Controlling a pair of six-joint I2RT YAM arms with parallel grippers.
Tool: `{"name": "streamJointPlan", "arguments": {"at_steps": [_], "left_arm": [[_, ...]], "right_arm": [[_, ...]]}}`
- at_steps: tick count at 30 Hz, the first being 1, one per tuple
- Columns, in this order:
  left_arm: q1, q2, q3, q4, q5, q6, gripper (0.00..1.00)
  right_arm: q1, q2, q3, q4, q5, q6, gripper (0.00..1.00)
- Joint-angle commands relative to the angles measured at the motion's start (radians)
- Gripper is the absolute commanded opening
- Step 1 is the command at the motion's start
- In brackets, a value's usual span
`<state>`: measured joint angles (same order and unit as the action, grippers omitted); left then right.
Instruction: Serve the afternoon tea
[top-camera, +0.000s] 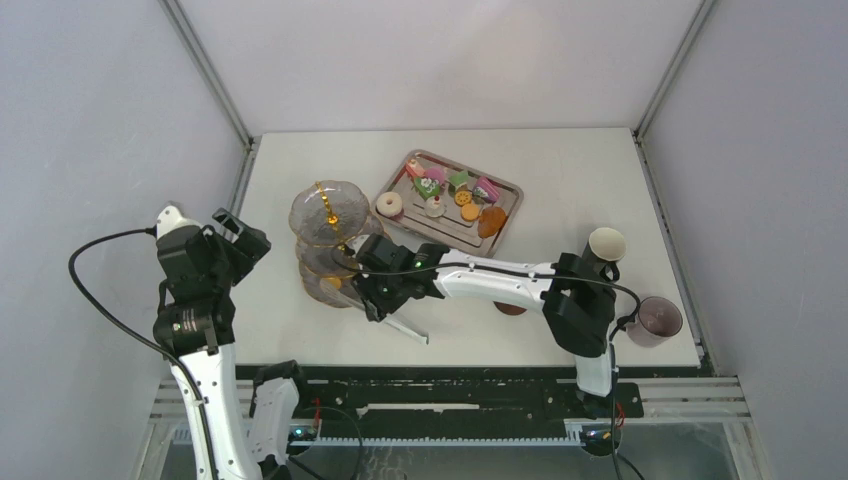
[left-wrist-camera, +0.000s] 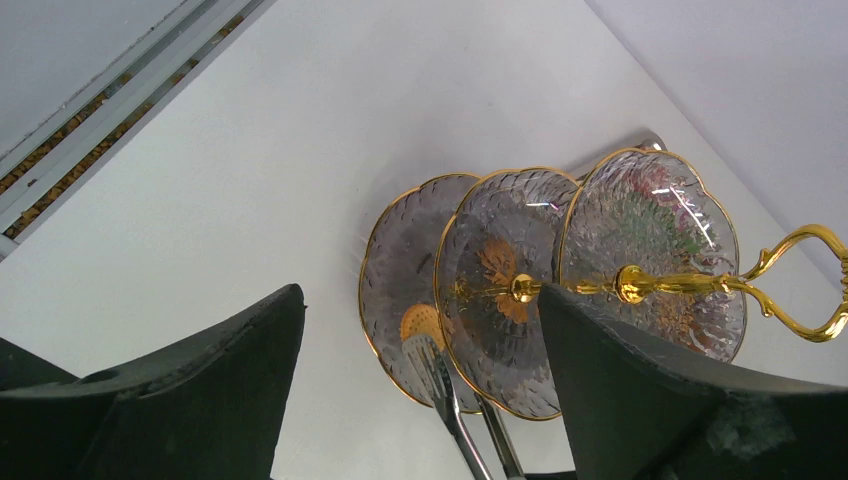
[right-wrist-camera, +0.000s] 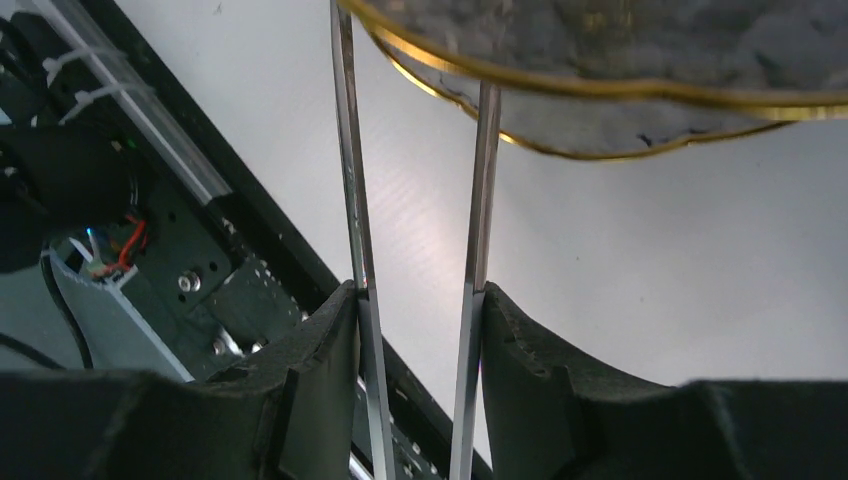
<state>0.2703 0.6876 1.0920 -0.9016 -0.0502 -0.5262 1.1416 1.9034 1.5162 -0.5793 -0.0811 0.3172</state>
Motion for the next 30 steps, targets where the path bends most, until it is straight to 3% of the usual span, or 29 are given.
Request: {"name": "streamJointPlan", "arguments": {"at_steps": [1,10,16,25,30], "left_arm": [[0.001,-0.014,-0.017,0.023,0.018,-0.017,0.9],[0.0,-0.031,-0.043,0.03,0.039,-0.034,0.88],[0.001,-0.032,-0.061,0.027,0.064,-0.047,0.87],[0.002,-0.025,-0.061,0.03,0.059,-0.044,0.87],[-0.011,-0.017,-0.006,0.016,0.039,0.015,0.87]], "right_arm": [[0.004,0.052,0.083,0.116,0.015,0.045,0.29],[-0.011,0.147,0.12,0.258,0.08,0.093,0.36],[-0.013,0.134,0.086,0.286,0.074,0.09,0.53],[-0.011,0.091,0.038,0.276,0.07,0.089,0.55],[-0.008,0.019,-0.001,0.244,0.061,0.073,0.52]]}}
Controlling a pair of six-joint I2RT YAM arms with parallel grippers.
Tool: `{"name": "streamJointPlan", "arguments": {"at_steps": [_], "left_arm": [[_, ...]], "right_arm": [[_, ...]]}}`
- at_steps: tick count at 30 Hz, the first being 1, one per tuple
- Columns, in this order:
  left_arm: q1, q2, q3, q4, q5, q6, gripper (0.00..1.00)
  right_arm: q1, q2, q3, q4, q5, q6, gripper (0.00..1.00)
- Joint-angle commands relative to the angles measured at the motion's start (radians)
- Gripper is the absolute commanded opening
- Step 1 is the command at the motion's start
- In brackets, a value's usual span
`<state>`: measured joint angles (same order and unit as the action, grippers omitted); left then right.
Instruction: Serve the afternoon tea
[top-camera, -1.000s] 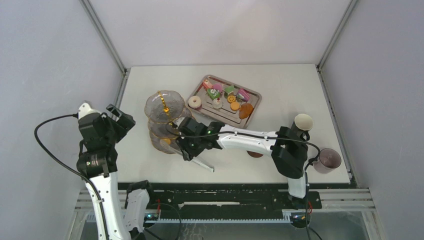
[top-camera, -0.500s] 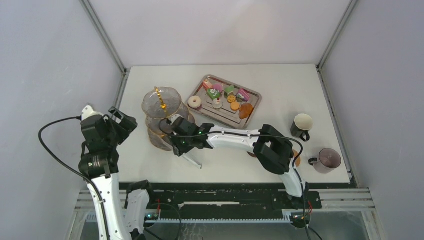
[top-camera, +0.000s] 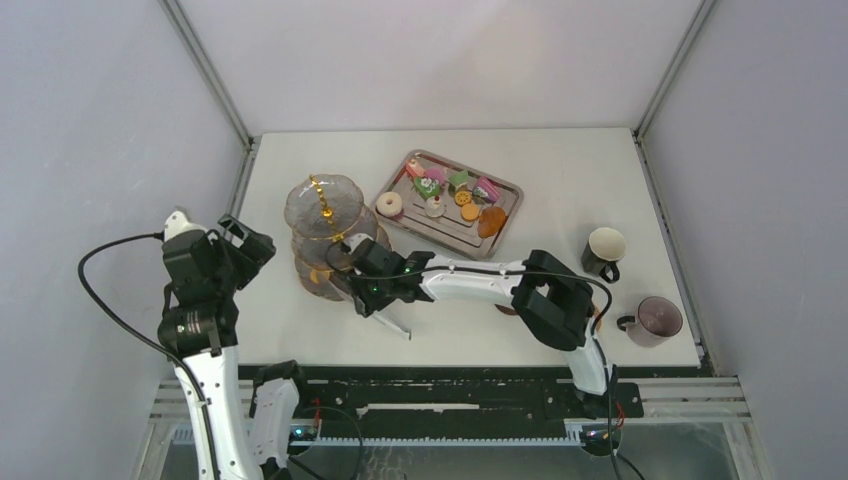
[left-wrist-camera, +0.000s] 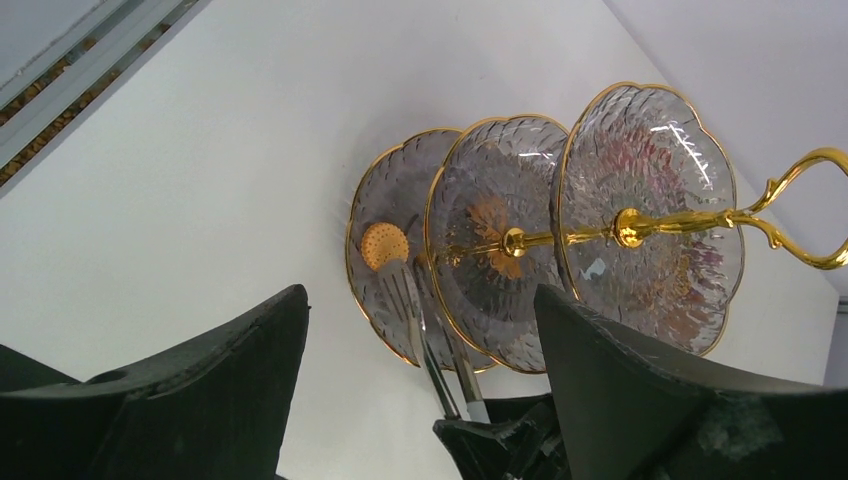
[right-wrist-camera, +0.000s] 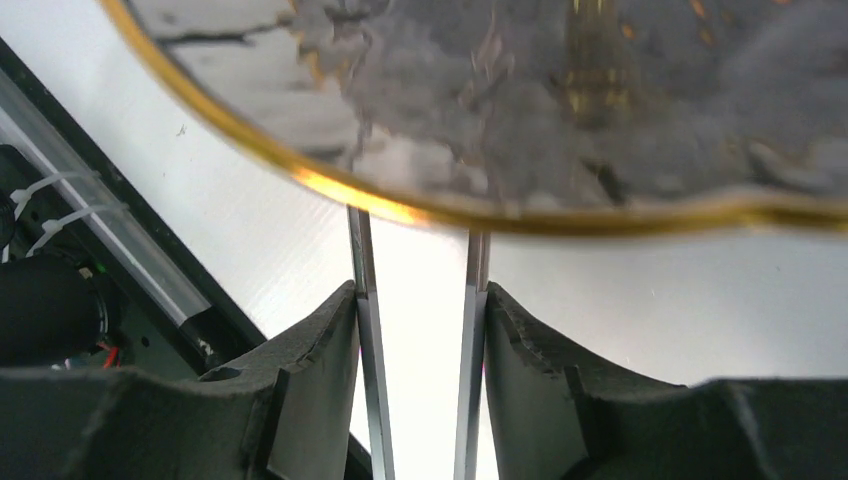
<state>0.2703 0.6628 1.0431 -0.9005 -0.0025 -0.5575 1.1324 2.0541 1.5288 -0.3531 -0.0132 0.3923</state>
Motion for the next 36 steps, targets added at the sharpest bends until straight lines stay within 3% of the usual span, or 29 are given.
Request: {"name": "streamJointPlan", "arguments": {"at_steps": [1,5,11,20,29,36], "left_arm": [[-0.023,0.006,0.067,0.001,-0.038,0.061,0.88],[-0.034,0.01,0.145,-0.039,-0.124,0.106,0.91],[-0.034,0.023,0.169,-0.032,-0.105,0.123,0.91],[-0.035,0.036,0.178,-0.017,-0.119,0.121,0.92],[-0.034,0.043,0.172,-0.002,-0.088,0.115,0.92],[-0.033,0.054,0.166,0.01,-0.082,0.12,0.92]], "right_arm": [[0.001,-0.152,-0.031,0.013,-0.009,-0.011,0.51],[0.003,-0.266,-0.111,-0.008,-0.006,-0.049,0.49],[-0.019,-0.43,-0.259,-0.1,0.023,-0.085,0.34],[-0.161,-0.643,-0.401,-0.238,0.104,-0.08,0.3],[-0.489,-0.548,-0.377,-0.251,0.139,-0.116,0.35],[-0.592,-0.395,-0.245,-0.267,0.104,-0.157,0.43]]}}
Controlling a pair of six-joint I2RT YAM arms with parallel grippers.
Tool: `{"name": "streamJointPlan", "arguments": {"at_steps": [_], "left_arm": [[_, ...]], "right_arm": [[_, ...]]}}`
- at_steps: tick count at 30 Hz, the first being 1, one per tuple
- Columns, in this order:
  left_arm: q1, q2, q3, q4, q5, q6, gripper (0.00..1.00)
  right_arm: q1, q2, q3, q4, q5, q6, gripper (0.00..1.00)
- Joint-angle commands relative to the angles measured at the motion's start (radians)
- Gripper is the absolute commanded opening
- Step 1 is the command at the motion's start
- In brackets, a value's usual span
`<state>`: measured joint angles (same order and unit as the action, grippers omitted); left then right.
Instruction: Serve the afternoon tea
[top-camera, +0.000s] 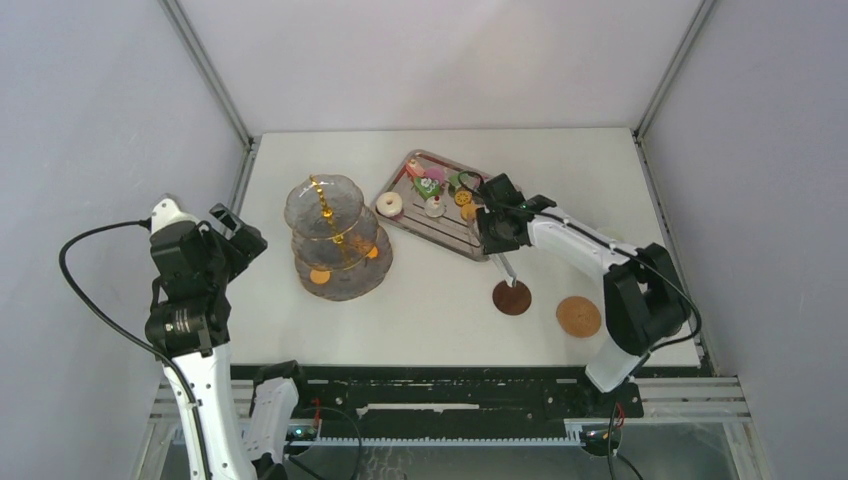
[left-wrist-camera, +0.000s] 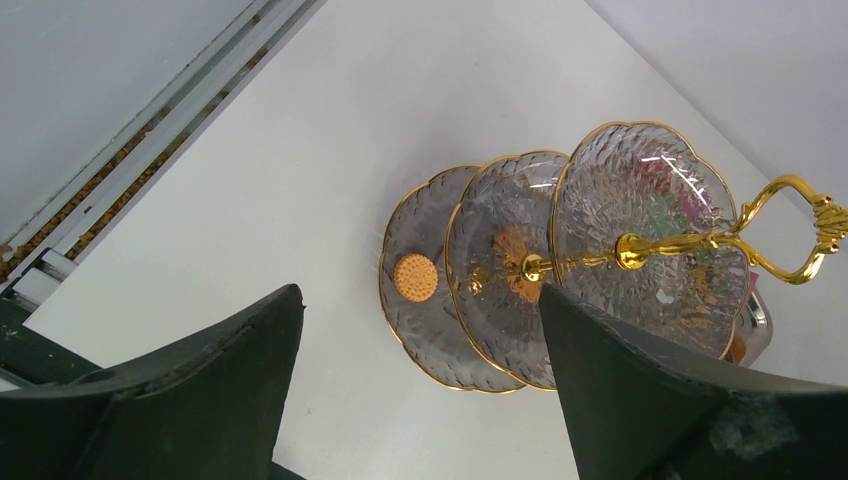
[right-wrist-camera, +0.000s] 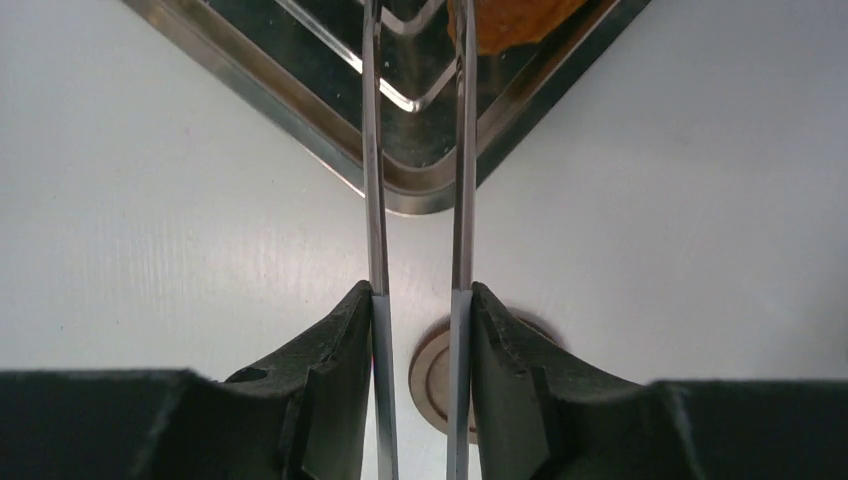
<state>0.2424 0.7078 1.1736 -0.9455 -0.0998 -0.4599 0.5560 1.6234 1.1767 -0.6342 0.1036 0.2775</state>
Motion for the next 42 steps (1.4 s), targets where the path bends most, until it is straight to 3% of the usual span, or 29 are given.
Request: {"name": "streamJointPlan", "arguments": {"at_steps": [1,11,31,42], "left_arm": [[-0.006,0.009,0.033,0.058,0.017,0.021,0.92],[-0.005,0.013,0.013,0.071,0.009,0.02,0.93],[-0.005,0.002,0.005,0.067,-0.003,0.022,0.93],[-0.005,0.004,0.01,0.064,0.0,0.02,0.93]], "right_arm": [[-0.022,0.052,0.121,0.01,-0.009,-0.043,0.44],[-0.077,0.128,0.205,-0.013,-0.031,-0.033,0.49],[-0.054,0.247,0.316,-0.034,-0.012,-0.063,0.55],[-0.018,0.121,0.245,-0.041,0.002,-0.041,0.41]]}}
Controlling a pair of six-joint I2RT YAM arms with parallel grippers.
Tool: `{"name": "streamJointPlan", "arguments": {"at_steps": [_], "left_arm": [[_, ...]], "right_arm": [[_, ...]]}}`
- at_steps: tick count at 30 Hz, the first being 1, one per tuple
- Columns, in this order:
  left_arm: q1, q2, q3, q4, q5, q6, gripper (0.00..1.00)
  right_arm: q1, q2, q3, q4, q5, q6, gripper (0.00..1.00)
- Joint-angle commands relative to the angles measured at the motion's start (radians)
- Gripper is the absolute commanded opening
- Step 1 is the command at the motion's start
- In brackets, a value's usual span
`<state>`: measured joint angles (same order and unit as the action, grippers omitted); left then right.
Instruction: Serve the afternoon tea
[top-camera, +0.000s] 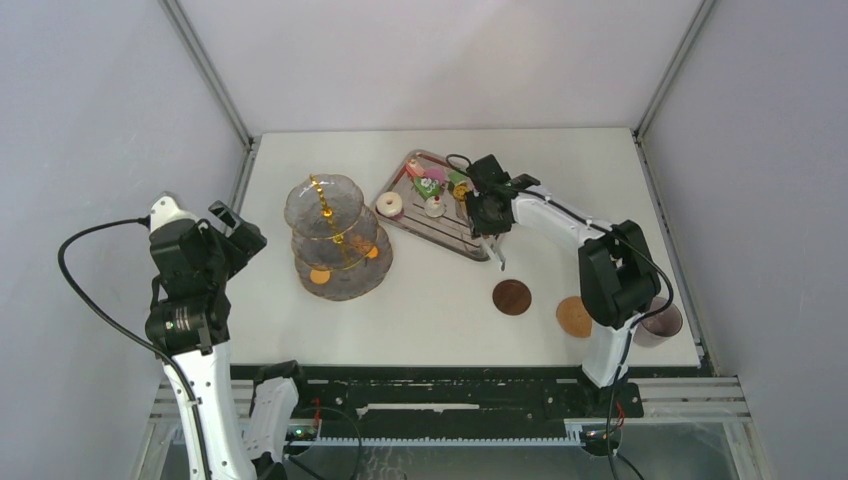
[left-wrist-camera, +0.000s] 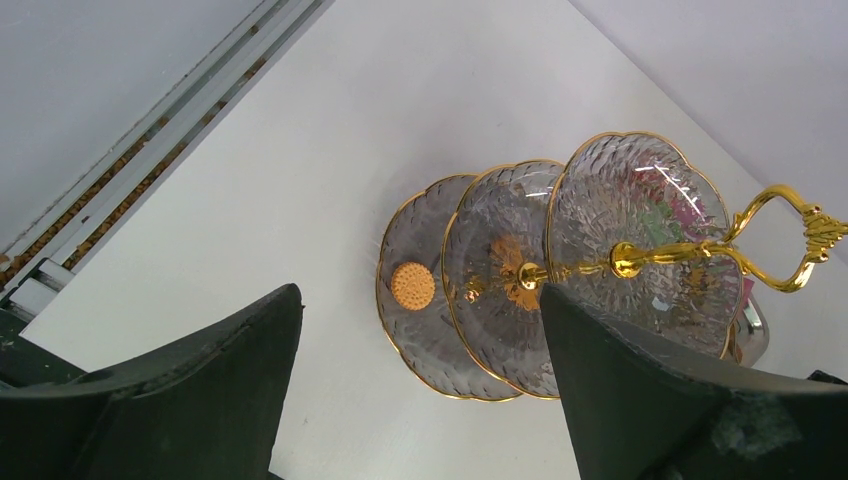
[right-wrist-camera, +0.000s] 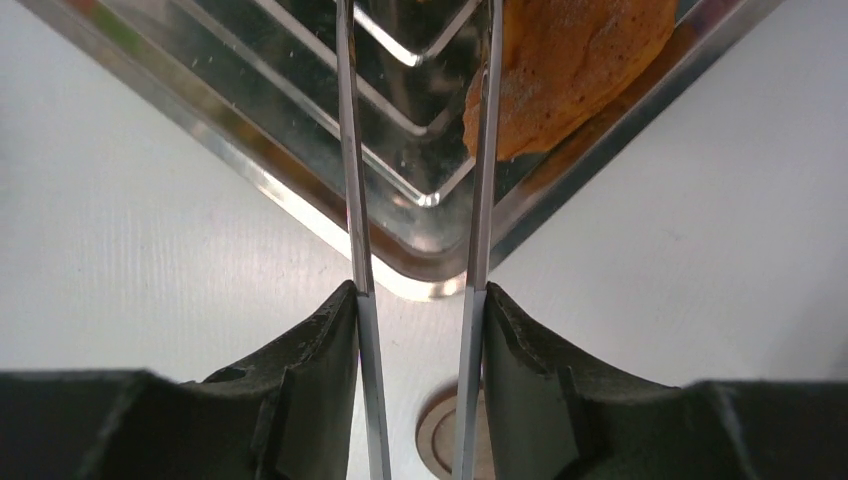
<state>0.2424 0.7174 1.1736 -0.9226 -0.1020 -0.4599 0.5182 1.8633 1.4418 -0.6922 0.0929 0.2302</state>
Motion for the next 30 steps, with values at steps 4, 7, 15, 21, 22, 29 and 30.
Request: {"name": "streamJointPlan", "arguments": {"at_steps": [4,7,15,21,22,29,30], "left_arm": [[-0.005,-0.014,0.004,0.039,-0.002,0.02,0.93],[-0.007,-0.018,0.001,0.037,-0.003,0.02,0.93],[-0.006,-0.015,0.012,0.035,0.0,0.017,0.93],[-0.006,-0.025,0.009,0.027,-0.001,0.014,0.93],[-0.007,-0.027,0.01,0.026,0.0,0.012,0.93],[-0.005,-0.042,0.022,0.012,0.004,0.007,0.93],[-0.006,-0.044,0.025,0.007,0.004,0.009,0.93]], "right_arm": [[0.026,-0.197,-0.059,0.011,0.014,0.014,0.4],[0.029,-0.249,-0.086,0.014,0.012,0.014,0.39],[0.092,-0.333,-0.13,0.017,0.008,0.004,0.38],[0.208,-0.368,-0.132,0.01,0.0,0.014,0.38],[0.232,-0.367,-0.132,0.012,-0.001,0.018,0.38],[0.382,-0.323,-0.127,0.067,-0.031,0.047,0.38],[0.401,-0.312,-0.122,0.072,-0.031,0.048,0.38]]}}
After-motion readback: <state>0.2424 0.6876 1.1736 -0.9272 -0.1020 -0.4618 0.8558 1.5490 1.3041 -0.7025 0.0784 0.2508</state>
